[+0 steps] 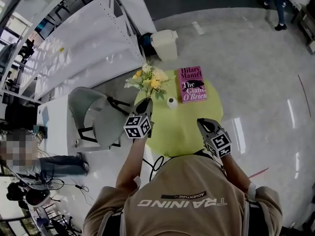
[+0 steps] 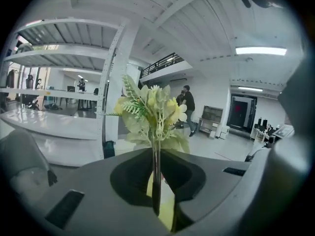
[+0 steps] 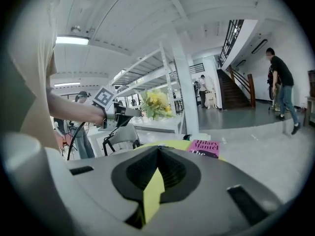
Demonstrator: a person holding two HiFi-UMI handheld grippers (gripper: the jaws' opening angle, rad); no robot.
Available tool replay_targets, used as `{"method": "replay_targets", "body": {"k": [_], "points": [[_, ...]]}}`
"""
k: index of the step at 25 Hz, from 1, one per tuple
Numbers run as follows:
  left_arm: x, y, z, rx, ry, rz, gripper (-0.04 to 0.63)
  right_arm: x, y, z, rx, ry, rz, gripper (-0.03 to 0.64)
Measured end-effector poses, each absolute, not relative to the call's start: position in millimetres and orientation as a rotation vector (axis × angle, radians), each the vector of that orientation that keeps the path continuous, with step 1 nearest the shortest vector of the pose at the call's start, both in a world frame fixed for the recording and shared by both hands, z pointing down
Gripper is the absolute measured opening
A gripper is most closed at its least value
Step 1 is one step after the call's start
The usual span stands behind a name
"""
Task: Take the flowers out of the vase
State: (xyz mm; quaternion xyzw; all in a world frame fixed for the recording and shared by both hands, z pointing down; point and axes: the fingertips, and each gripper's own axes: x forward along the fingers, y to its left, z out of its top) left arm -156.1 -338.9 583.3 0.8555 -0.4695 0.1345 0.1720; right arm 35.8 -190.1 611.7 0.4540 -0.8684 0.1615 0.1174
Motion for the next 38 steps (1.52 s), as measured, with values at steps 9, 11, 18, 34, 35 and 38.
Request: {"method": "replay_targets", "body": {"k": [9, 11, 18, 34, 35, 38], "points": [[-204, -327, 677, 2.206, -1.387, 0.410, 0.048, 24, -190, 627, 1.255, -2.487, 0.490, 0.002], [-210, -331, 696, 2.193, -1.386, 0.418, 0.047, 21, -194, 627, 1.268, -2.474, 0.483, 0.002], [-212, -342, 751, 2.135, -1.349, 0.394, 0.046, 30, -212, 615, 1.405, -2.396, 0.468, 0.002], [-200, -339, 832, 1.993, -1.336, 0.491, 0.074, 12, -215, 624, 1.405, -2.375, 0.569, 0.002], [-202, -339, 834, 1.982, -1.342, 0.503, 0.085, 13, -213, 625, 1.409, -2.373, 0.572, 0.003], [-204, -338, 834, 1.968, -1.342, 0.534, 0.167, 11, -207, 627, 1.402, -2.373, 0.575, 0.002]]}}
